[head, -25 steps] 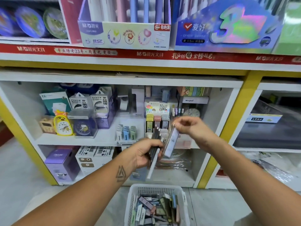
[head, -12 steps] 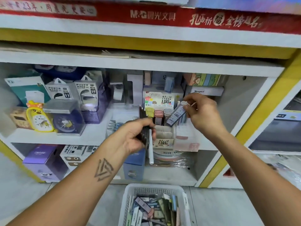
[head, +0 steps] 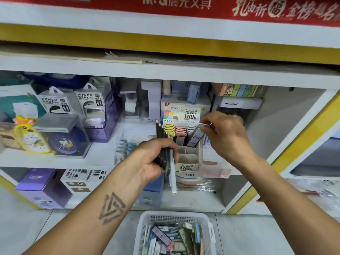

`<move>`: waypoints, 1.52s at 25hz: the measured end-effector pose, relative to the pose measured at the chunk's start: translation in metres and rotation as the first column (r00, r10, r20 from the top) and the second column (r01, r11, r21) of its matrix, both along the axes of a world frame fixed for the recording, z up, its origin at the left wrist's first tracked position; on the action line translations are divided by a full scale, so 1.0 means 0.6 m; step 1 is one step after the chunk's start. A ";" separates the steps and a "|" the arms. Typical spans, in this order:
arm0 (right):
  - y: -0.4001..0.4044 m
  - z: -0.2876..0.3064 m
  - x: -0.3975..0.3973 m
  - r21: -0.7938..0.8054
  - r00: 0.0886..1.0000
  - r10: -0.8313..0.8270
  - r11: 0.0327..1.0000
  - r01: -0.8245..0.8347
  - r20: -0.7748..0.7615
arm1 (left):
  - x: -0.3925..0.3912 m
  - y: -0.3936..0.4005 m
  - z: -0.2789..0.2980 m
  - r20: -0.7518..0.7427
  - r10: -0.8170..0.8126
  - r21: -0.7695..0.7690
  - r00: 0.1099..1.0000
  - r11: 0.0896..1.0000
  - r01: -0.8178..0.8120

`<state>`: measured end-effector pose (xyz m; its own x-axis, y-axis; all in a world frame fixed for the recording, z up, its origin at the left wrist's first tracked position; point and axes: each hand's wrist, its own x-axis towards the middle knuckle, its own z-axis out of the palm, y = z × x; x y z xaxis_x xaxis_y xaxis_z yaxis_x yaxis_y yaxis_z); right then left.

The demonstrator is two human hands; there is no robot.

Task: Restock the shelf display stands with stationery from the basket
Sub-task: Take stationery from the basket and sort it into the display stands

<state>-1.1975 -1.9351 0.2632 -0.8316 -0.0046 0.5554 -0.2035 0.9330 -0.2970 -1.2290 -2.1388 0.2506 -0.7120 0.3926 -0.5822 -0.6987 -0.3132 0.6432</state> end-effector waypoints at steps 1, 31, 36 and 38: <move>-0.001 0.001 -0.001 -0.004 1.000 -0.006 1.000 0.006 0.011 | -0.001 0.000 0.000 0.003 0.005 -0.003 1.000 1.000 -0.005; -0.034 0.022 0.008 -0.935 0.878 0.357 0.271 0.230 0.320 | 0.011 0.012 0.011 -0.114 -0.048 0.051 0.992 0.997 0.055; 0.031 0.049 0.020 -0.916 0.998 0.007 0.397 0.051 0.059 | 0.011 0.020 0.013 -0.087 0.002 0.045 0.996 0.999 0.002; 0.061 0.057 0.024 -0.851 0.990 -0.139 0.522 0.065 -0.009 | 0.015 0.030 0.017 -0.100 -0.010 0.059 0.995 0.998 0.016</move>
<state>-1.1831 -1.8986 0.2973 -0.7555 0.5806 0.3036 -0.1774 0.2648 -0.9478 -1.2198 -2.1208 0.2607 -0.7599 0.4339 -0.4841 -0.6364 -0.3447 0.6900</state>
